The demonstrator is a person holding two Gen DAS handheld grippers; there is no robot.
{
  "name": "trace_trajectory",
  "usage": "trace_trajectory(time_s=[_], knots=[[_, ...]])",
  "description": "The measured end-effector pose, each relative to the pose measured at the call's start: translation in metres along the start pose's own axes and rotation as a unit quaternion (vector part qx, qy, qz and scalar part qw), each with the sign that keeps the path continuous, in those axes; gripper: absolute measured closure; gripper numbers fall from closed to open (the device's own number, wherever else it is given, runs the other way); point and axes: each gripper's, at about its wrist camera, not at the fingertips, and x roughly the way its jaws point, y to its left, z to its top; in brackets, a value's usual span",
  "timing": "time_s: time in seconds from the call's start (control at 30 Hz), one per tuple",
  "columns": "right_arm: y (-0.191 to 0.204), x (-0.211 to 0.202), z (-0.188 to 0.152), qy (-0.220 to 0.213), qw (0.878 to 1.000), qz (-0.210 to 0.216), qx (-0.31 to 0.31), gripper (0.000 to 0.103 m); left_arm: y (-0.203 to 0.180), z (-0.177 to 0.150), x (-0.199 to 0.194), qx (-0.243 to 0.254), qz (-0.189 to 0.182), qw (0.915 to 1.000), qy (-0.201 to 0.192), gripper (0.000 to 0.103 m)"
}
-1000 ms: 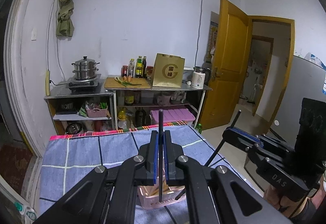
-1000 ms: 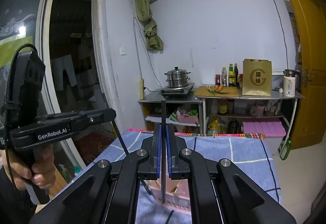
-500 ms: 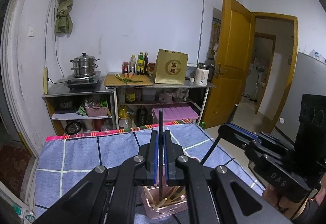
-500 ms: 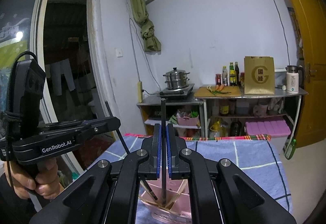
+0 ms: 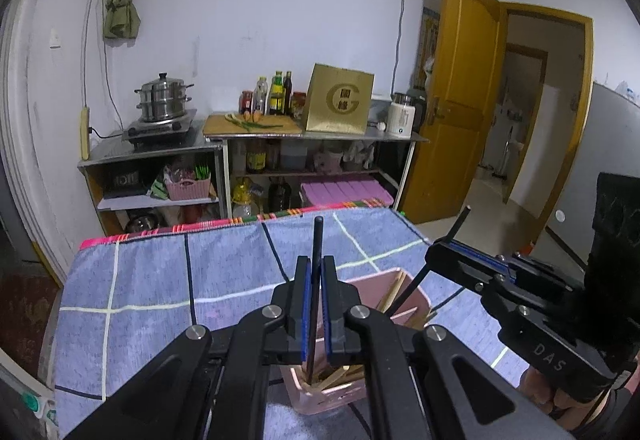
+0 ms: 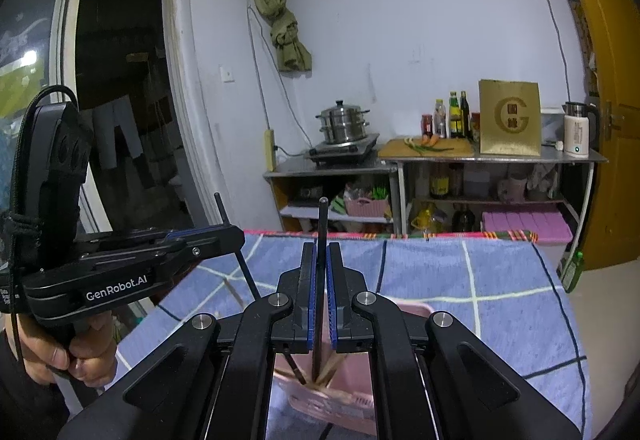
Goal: Organize utensils
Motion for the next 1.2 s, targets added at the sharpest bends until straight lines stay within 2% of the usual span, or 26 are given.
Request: trace_trajectory(time_s=[0.2,0.43,0.57,1.0,1.1,1.2], knots=[[-0.002,0.005,-0.008,0.021,1.0,0.0,0.002,0.098,-0.002,-0.009,0.007,-0.003,-0.004,0.9998,0.019,0.098],[-0.008,0.005,-0.011,0.036,0.999,0.004,0.011,0.098,-0.004,-0.011,0.0,-0.005,-0.009,0.9998,0.018,0.098],[-0.007,-0.003,-0.009,0.032,0.999,-0.001,0.008,0.092,-0.004,-0.012,-0.006,-0.005,-0.009,0.9998,0.014,0.096],[-0.002,-0.061,-0.02,0.01,1.0,-0.015,0.003,0.085,-0.019,-0.034,-0.068,-0.009,-0.009,0.9997,-0.021,0.09],[0.003,-0.078,-0.029,0.005,1.0,-0.016,0.002,0.078,-0.024,-0.049,-0.087,-0.011,-0.008,0.9995,-0.03,0.085],[0.009,-0.093,-0.039,0.003,1.0,-0.02,-0.003,0.077,-0.031,-0.065,-0.101,-0.01,-0.002,0.9993,-0.036,0.08]])
